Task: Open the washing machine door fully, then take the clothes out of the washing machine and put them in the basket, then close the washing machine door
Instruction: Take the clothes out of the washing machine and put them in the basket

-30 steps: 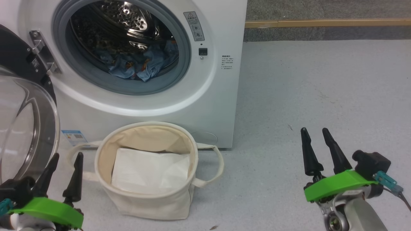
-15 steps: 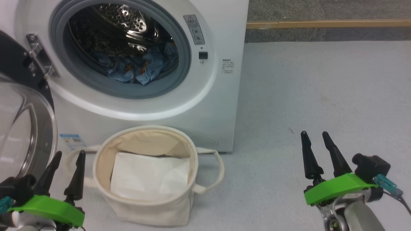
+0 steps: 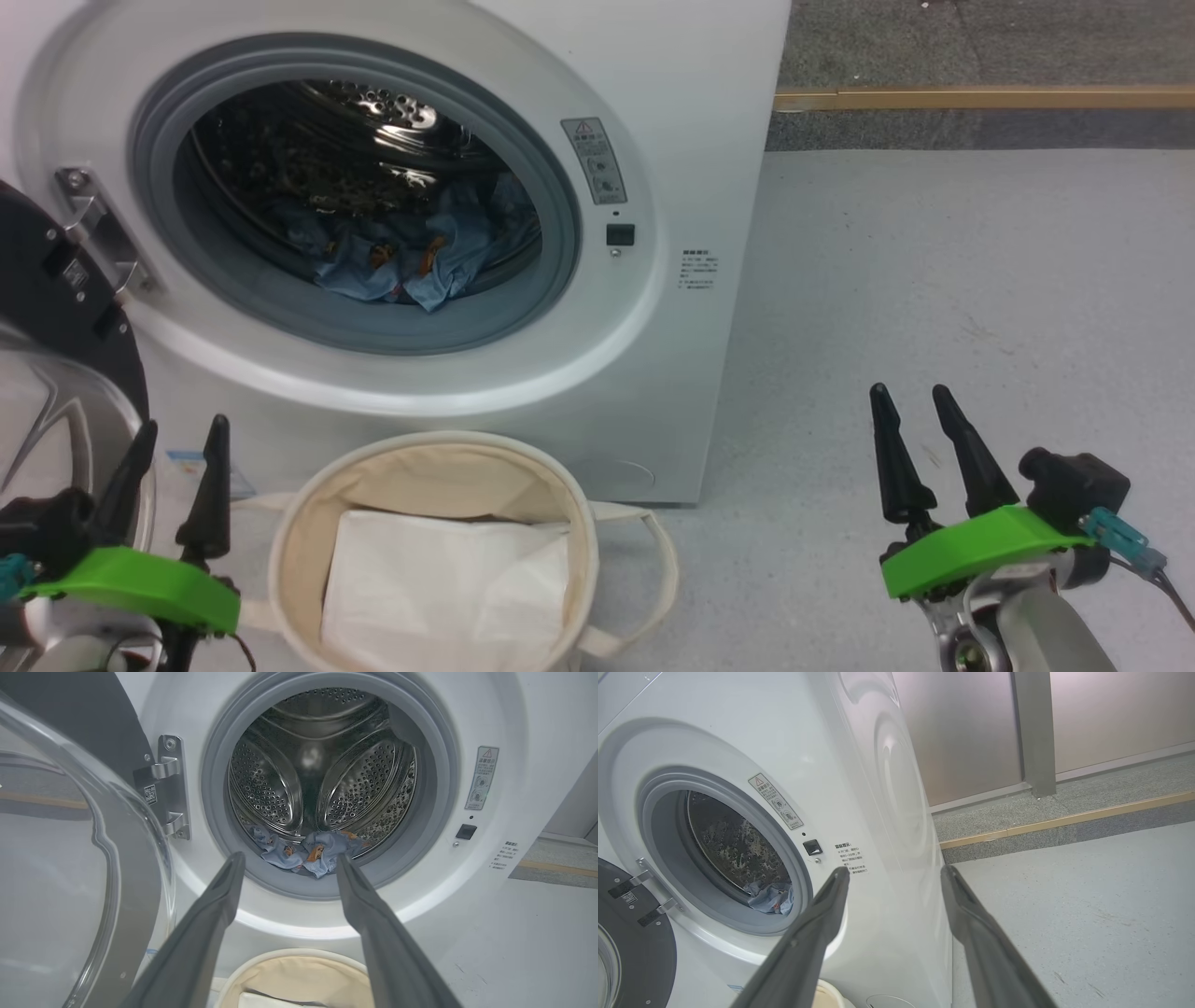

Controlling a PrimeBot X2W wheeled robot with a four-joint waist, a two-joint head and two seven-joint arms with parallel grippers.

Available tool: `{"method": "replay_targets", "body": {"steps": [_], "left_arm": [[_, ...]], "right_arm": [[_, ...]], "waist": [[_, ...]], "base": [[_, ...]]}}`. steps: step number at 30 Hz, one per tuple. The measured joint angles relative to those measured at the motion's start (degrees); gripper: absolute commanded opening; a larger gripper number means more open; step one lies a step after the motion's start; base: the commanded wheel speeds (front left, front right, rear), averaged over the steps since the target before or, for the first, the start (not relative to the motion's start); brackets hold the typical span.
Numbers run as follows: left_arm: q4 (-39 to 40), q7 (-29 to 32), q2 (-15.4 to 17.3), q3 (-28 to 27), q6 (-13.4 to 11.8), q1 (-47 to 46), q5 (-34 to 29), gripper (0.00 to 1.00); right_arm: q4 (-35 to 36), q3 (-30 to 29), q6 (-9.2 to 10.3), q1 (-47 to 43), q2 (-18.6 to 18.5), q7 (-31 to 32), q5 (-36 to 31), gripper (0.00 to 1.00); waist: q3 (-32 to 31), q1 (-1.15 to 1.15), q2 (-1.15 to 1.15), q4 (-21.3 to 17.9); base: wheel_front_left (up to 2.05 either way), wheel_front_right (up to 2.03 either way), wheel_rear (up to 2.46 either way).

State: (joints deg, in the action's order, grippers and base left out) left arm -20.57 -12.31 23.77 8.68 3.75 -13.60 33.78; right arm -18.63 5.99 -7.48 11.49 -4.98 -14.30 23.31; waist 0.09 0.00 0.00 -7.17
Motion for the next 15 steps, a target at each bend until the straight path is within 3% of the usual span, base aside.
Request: {"method": "replay_targets", "body": {"steps": [15], "left_arm": [[-2.34, -0.41, -2.56, 1.59, -0.78, -0.81, 0.27, 1.00]], "right_arm": [[0.02, 0.20, 0.00, 0.05, -0.03, 0.00, 0.00, 1.00]], "waist": [[0.64, 0.00, 0.00, -0.09]], "base": [[0.18, -0.18, 0.00]]}}
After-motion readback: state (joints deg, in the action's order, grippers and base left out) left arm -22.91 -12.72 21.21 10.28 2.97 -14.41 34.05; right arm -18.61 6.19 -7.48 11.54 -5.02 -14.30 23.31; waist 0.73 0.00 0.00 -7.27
